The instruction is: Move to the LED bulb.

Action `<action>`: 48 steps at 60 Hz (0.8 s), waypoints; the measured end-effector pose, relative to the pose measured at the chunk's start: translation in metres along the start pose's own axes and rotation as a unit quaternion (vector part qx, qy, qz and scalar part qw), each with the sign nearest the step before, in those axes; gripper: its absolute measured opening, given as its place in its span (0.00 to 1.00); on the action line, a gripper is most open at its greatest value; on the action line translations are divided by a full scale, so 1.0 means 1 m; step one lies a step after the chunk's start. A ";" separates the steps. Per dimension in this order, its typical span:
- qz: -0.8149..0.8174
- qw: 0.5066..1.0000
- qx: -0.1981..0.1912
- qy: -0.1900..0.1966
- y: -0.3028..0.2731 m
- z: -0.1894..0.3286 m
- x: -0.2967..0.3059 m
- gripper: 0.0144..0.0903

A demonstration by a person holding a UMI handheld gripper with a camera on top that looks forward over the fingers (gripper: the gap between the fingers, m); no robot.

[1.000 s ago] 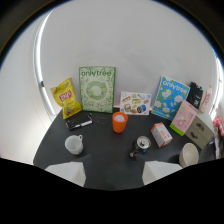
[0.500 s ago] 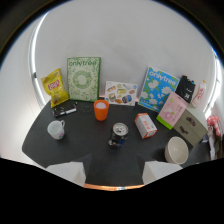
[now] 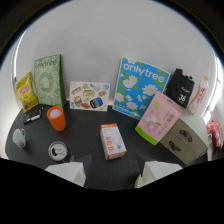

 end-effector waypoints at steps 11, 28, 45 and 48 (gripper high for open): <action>0.008 0.999 -0.015 -0.027 -0.008 0.060 0.007 0.95; 0.020 0.998 -0.012 -0.059 -0.015 0.088 0.003 0.94; 0.022 0.998 -0.009 -0.065 -0.017 0.089 0.002 0.95; 0.023 0.997 -0.008 -0.067 -0.017 0.088 0.001 0.95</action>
